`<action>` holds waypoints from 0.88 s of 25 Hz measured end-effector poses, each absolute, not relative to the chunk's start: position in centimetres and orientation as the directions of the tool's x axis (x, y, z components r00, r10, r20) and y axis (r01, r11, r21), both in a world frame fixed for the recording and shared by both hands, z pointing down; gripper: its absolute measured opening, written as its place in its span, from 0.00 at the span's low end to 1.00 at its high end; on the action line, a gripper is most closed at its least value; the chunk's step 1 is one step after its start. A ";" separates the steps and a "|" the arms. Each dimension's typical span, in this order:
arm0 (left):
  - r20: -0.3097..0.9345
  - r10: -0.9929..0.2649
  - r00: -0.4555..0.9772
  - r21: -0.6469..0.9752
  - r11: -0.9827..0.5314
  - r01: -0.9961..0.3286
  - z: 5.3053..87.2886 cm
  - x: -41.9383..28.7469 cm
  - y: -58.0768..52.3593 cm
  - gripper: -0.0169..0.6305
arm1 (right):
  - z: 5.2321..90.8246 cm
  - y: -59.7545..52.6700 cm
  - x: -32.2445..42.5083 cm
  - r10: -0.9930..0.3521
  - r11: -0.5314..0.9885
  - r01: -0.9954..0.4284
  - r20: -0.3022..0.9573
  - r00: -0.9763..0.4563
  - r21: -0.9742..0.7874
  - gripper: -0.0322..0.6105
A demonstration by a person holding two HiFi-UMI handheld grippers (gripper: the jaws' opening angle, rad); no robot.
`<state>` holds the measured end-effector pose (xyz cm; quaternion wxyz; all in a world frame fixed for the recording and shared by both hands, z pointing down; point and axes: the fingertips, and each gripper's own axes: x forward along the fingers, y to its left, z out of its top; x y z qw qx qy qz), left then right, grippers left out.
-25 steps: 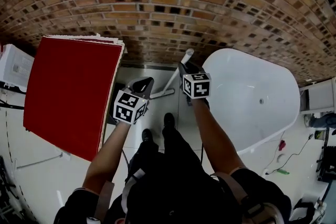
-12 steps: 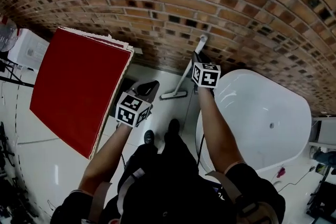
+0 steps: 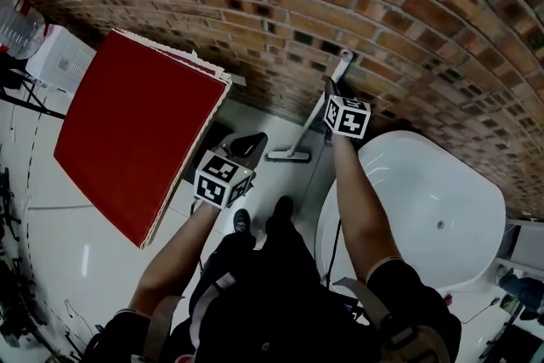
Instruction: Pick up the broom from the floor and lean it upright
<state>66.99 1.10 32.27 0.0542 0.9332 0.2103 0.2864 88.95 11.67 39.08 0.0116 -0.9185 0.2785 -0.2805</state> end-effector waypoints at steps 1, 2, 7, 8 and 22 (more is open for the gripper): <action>0.513 0.420 0.748 0.224 -0.907 0.356 32.3 66.8 1.0 0.03 | 39.1 11.6 89.0 -0.521 -0.844 -0.505 0.506 0.687 -0.183 0.19; 0.515 0.417 0.749 0.225 -0.909 0.352 32.3 66.7 0.8 0.03 | 39.1 11.6 88.9 -0.524 -0.843 -0.502 0.502 0.688 -0.192 0.20; 0.497 0.423 0.758 0.232 -0.906 0.354 31.7 66.3 0.7 0.03 | 37.5 11.7 87.2 -0.540 -0.836 -0.512 0.471 0.698 -0.199 0.41; 0.485 0.432 0.760 0.233 -0.902 0.364 31.4 66.3 0.8 0.03 | 36.9 11.9 86.4 -0.542 -0.834 -0.518 0.464 0.701 -0.192 0.41; 0.296 0.598 0.745 0.212 -0.802 0.559 23.2 64.9 4.3 0.03 | 22.4 13.6 73.2 -0.601 -0.799 -0.563 0.251 0.759 -0.210 0.06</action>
